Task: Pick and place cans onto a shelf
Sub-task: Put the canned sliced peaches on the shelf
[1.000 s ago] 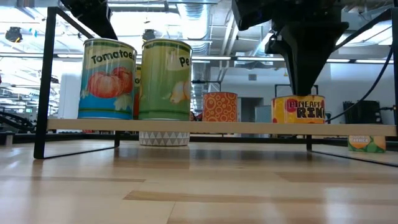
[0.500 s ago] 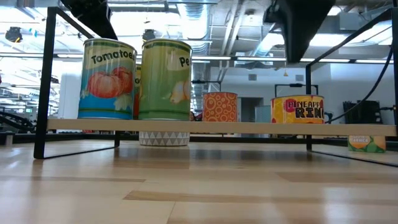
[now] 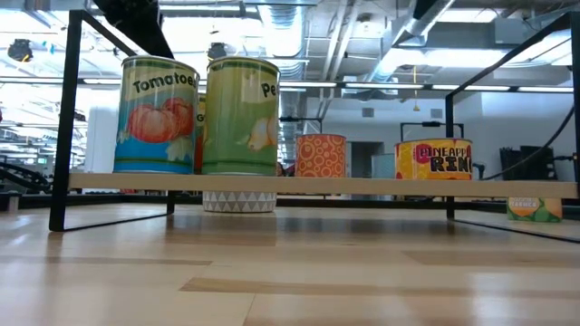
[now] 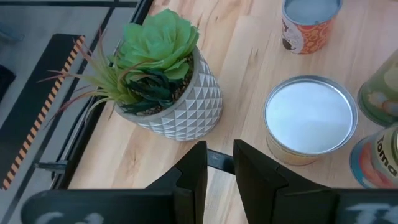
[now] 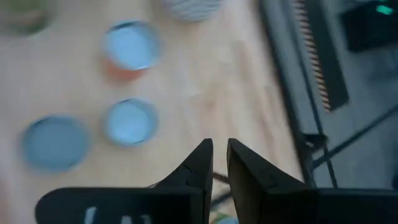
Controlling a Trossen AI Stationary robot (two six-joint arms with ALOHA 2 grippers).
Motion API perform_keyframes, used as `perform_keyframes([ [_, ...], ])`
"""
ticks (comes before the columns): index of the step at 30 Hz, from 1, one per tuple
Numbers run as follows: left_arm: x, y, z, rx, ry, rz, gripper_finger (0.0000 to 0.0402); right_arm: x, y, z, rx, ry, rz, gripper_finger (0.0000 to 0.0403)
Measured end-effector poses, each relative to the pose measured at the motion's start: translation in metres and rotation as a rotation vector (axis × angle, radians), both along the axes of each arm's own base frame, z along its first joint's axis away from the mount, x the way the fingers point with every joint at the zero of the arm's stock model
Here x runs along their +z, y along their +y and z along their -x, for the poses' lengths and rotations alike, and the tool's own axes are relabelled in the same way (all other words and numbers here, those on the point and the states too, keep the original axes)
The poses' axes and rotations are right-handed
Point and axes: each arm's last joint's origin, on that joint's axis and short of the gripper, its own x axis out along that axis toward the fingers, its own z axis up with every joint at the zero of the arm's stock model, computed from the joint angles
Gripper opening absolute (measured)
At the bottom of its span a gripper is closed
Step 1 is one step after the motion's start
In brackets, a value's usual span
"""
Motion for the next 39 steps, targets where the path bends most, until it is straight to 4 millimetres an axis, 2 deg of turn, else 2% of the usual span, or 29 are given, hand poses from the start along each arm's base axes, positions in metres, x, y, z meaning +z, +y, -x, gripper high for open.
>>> perform_keyframes([
  [4,0.000,0.000,0.000,-0.004,-0.001,-0.014,0.0068,0.015,-0.043,0.041,-0.189,-0.139,-0.004,0.0067],
  [7,0.000,0.000,0.000,-0.002,-0.002,-0.014,0.0068,0.009,-0.073,0.071,-0.346,-0.170,-0.070,0.0066],
  [11,0.000,0.000,0.000,0.005,-0.004,-0.011,0.0068,-0.015,-0.099,0.105,-0.529,-0.132,-0.205,0.0066],
  [16,0.000,0.001,0.000,0.010,-0.006,-0.018,0.0068,-0.054,-0.111,0.132,-0.625,-0.050,-0.263,0.0066],
  [20,0.000,0.001,0.000,0.011,-0.006,-0.018,0.0068,-0.087,-0.111,0.141,-0.645,0.007,-0.342,0.0065],
  [27,0.001,0.001,0.000,0.013,-0.011,-0.017,0.0068,-0.134,-0.106,0.140,-0.554,0.072,-0.450,0.0065],
  [39,0.001,0.001,-0.001,0.014,-0.015,-0.016,0.0068,-0.157,-0.104,0.138,-0.455,0.149,-0.499,0.0072],
])
